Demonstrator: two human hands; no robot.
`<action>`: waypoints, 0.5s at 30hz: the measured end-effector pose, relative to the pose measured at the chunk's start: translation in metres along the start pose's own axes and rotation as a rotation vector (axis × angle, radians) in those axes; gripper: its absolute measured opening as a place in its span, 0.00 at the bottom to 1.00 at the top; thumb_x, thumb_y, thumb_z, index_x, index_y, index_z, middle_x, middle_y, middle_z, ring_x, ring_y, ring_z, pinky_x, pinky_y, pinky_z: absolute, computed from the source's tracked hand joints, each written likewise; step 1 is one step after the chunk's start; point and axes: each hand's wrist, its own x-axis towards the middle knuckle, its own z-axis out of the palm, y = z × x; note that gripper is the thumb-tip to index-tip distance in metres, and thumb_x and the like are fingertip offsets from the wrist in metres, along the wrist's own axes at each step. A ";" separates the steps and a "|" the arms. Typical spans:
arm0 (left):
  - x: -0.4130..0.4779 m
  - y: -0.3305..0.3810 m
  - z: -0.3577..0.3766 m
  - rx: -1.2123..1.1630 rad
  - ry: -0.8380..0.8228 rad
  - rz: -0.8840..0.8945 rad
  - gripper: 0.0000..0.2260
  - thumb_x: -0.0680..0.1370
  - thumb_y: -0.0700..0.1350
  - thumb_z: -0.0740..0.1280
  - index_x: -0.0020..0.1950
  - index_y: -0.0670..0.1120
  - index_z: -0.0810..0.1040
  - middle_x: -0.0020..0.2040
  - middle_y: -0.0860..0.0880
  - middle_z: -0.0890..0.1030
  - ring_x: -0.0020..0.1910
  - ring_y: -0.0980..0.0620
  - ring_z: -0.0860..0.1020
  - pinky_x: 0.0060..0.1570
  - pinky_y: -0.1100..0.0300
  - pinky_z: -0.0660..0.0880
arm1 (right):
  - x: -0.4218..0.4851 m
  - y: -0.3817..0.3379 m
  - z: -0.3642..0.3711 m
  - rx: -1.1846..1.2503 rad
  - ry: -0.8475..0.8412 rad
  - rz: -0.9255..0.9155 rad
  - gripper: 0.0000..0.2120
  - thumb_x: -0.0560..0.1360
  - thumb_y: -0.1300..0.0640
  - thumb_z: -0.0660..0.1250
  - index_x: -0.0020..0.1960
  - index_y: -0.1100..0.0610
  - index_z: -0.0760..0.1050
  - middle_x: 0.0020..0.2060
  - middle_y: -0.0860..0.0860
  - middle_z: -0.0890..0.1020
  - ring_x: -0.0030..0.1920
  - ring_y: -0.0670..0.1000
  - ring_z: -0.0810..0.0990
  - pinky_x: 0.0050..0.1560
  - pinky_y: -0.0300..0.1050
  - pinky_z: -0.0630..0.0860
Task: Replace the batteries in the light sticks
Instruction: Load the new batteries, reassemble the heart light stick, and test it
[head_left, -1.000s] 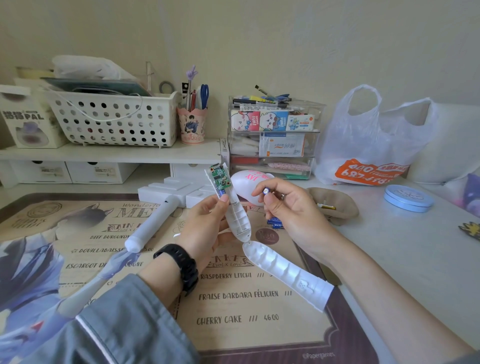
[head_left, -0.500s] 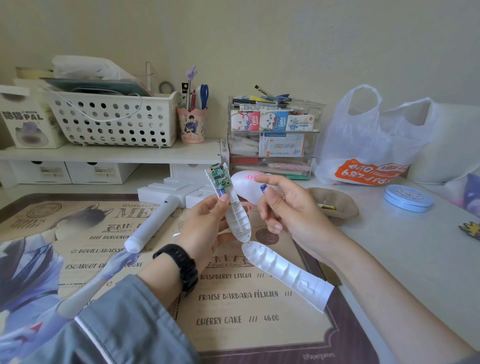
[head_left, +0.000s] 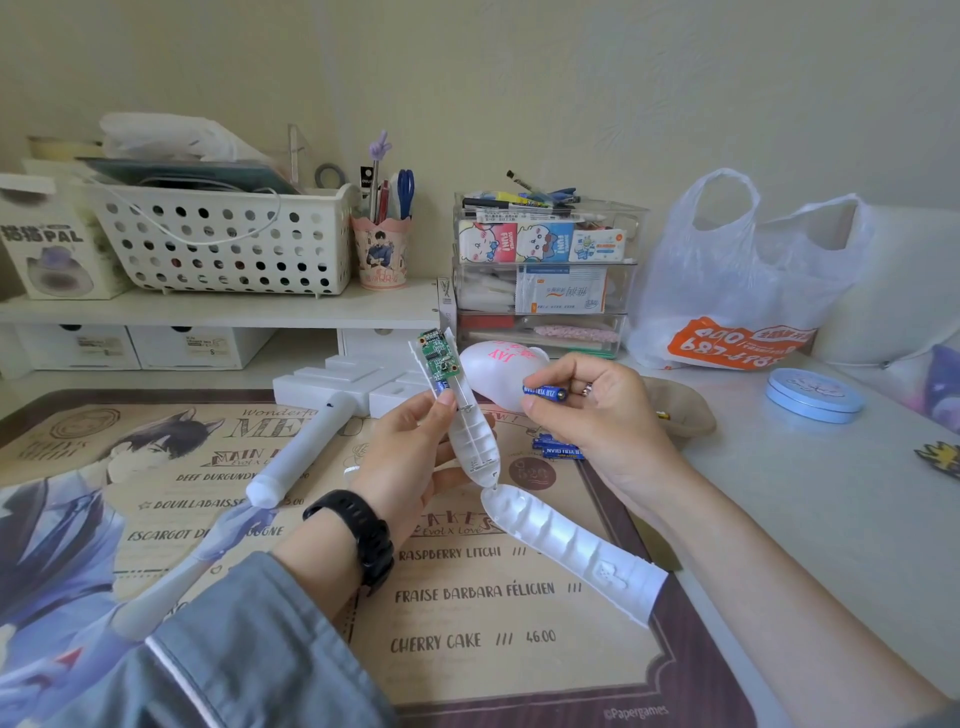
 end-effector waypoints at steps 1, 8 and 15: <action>0.000 0.000 0.000 0.000 -0.001 -0.001 0.12 0.81 0.47 0.59 0.53 0.40 0.77 0.48 0.39 0.82 0.42 0.43 0.82 0.34 0.54 0.81 | 0.000 0.001 0.000 -0.015 0.004 -0.007 0.16 0.69 0.73 0.71 0.36 0.52 0.80 0.33 0.45 0.82 0.37 0.47 0.78 0.41 0.40 0.77; 0.000 -0.001 0.000 0.007 -0.014 0.000 0.12 0.80 0.48 0.60 0.50 0.41 0.78 0.43 0.42 0.83 0.38 0.47 0.83 0.33 0.55 0.80 | -0.001 0.002 0.001 -0.063 -0.042 -0.016 0.14 0.69 0.70 0.73 0.38 0.51 0.83 0.34 0.47 0.83 0.39 0.50 0.77 0.45 0.44 0.75; -0.001 -0.001 0.001 0.027 -0.017 -0.022 0.14 0.81 0.48 0.59 0.55 0.39 0.77 0.49 0.38 0.83 0.41 0.45 0.83 0.34 0.55 0.79 | -0.003 -0.001 0.003 -0.100 -0.127 -0.047 0.14 0.70 0.67 0.73 0.44 0.48 0.83 0.39 0.44 0.84 0.42 0.49 0.80 0.48 0.45 0.77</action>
